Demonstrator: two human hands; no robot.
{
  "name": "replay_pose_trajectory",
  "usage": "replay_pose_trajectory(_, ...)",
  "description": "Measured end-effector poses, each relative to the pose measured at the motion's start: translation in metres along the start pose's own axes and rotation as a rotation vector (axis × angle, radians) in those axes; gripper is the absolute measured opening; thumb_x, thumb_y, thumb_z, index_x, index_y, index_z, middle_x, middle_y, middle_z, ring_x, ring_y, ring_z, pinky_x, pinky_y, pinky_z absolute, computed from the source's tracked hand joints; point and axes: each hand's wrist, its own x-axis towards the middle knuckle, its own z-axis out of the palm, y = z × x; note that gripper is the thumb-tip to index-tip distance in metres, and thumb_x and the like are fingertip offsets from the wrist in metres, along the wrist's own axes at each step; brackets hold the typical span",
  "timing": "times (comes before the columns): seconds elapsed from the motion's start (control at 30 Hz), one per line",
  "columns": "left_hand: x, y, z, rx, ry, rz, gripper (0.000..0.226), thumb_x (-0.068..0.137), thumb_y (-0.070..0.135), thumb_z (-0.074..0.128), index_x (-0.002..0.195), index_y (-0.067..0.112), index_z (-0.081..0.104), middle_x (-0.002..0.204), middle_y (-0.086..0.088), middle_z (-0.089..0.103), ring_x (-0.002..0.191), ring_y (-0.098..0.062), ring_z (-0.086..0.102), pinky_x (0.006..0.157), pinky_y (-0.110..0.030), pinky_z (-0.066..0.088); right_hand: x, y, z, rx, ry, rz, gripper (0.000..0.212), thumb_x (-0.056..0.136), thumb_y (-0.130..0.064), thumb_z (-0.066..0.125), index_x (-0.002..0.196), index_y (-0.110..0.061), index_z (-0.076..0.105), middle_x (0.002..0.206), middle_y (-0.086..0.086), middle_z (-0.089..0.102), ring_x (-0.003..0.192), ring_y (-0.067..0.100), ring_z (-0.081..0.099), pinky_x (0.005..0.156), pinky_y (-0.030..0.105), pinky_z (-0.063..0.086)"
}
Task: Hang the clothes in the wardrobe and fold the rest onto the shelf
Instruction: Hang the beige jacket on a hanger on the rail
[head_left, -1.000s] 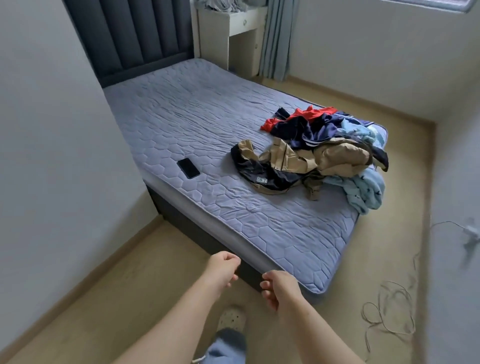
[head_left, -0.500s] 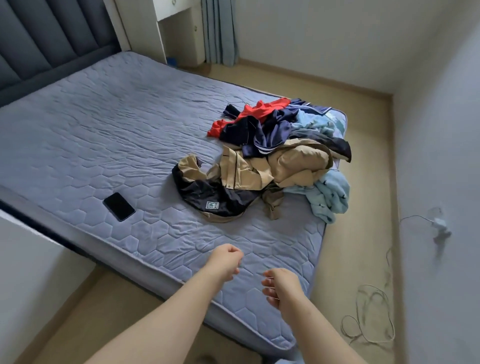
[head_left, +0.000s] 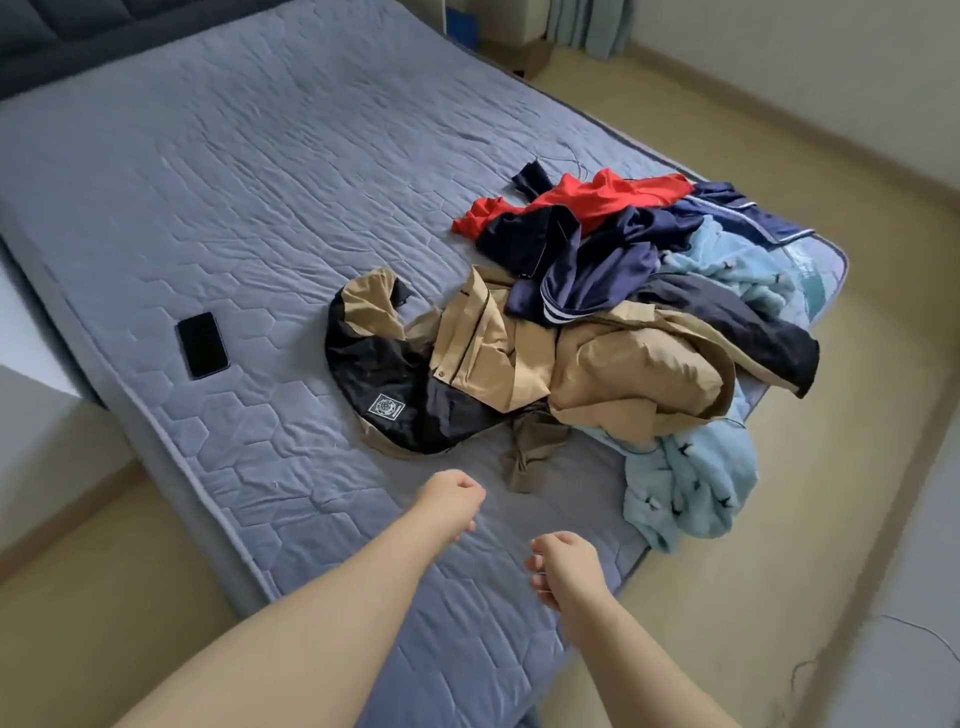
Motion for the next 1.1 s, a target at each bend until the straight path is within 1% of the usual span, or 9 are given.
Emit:
replay_pose_trajectory(0.2,0.094,0.017,0.039,0.37,0.083,0.104,0.018,0.089,0.016,0.043,0.09,0.021,0.06,0.098,0.0,0.062,0.088,-0.019,0.057,0.074,-0.026,0.044,0.099,0.005,-0.02,-0.172,-0.015,-0.008,0.014,0.085,-0.004,0.04,0.074,-0.01,0.047,0.064,0.005,0.049,0.053,0.017,0.039,0.048,0.023,0.03)
replay_pose_trajectory(0.3,0.137,0.009,0.051,0.507,0.181,0.138,0.022,0.091,0.018,0.043,0.109,0.022,0.055,0.119,-0.002,0.051,0.097,-0.021,0.051,0.075,-0.027,0.039,0.144,0.018,-0.022,-0.202,-0.003,0.016,0.015,0.085,-0.005,0.041,0.073,-0.01,0.047,0.065,0.005,0.049,0.056,0.018,0.041,0.054,0.027,0.034)
replay_pose_trajectory(0.47,0.213,-0.014,0.06,0.832,0.398,0.23,0.057,0.087,0.018,0.053,0.136,0.02,0.025,0.14,-0.006,0.029,0.124,-0.027,0.033,0.095,-0.036,0.033,0.206,0.044,-0.006,-0.194,-0.007,0.046,0.016,0.085,-0.008,0.043,0.07,-0.013,0.048,0.066,0.003,0.051,0.064,0.021,0.044,0.063,0.031,0.036)
replay_pose_trajectory(0.63,0.263,-0.035,0.057,0.958,0.328,0.106,0.07,0.087,0.026,0.057,0.144,0.025,0.015,0.153,-0.005,0.008,0.141,-0.028,0.008,0.108,-0.043,0.02,0.223,0.076,0.014,-0.04,-0.019,0.118,0.019,0.086,-0.003,0.045,0.07,-0.01,0.052,0.058,0.001,0.049,0.051,0.016,0.041,0.051,0.027,0.034)
replay_pose_trajectory(0.7,0.28,-0.04,0.053,0.986,0.377,0.167,0.047,0.092,0.017,0.049,0.137,0.023,0.034,0.147,-0.004,0.03,0.138,-0.027,0.02,0.106,-0.042,0.022,0.233,0.08,0.017,-0.036,0.015,0.114,0.019,0.086,-0.004,0.046,0.07,-0.01,0.053,0.057,0.001,0.051,0.051,0.016,0.042,0.053,0.028,0.036)
replay_pose_trajectory(0.8,0.289,-0.044,0.045,0.827,0.424,0.261,0.028,0.093,0.006,0.037,0.114,0.016,0.053,0.11,-0.013,0.06,0.099,-0.032,0.048,0.08,-0.034,0.035,0.244,0.078,0.021,-0.06,0.052,0.104,0.019,0.086,-0.005,0.046,0.07,-0.011,0.055,0.059,0.002,0.052,0.051,0.016,0.043,0.053,0.028,0.036)
replay_pose_trajectory(0.87,0.285,-0.046,0.042,0.665,0.343,0.262,0.024,0.095,0.011,0.035,0.107,0.017,0.054,0.101,-0.018,0.06,0.083,-0.033,0.046,0.068,-0.034,0.035,0.247,0.072,0.025,-0.043,0.059,0.105,0.019,0.087,-0.006,0.047,0.07,-0.011,0.054,0.059,0.002,0.05,0.048,0.015,0.041,0.05,0.026,0.034)
replay_pose_trajectory(1.03,0.256,-0.035,0.009,0.378,0.256,0.376,0.028,0.095,0.015,0.038,0.108,0.027,0.06,0.096,-0.007,0.062,0.088,-0.029,0.051,0.071,-0.031,0.037,0.23,0.027,0.054,0.243,0.006,0.12,0.029,0.098,-0.027,0.042,0.073,-0.013,0.05,0.054,-0.001,0.042,0.035,0.006,0.035,0.037,0.015,0.027)
replay_pose_trajectory(1.1,0.238,-0.026,-0.011,0.236,0.194,0.399,0.029,0.095,0.012,0.038,0.11,0.021,0.061,0.082,-0.003,0.06,0.076,-0.023,0.05,0.062,-0.028,0.036,0.213,0.001,0.067,0.249,-0.013,0.079,0.03,0.098,-0.037,0.039,0.081,-0.015,0.051,0.057,-0.001,0.046,0.037,0.007,0.037,0.04,0.016,0.029)
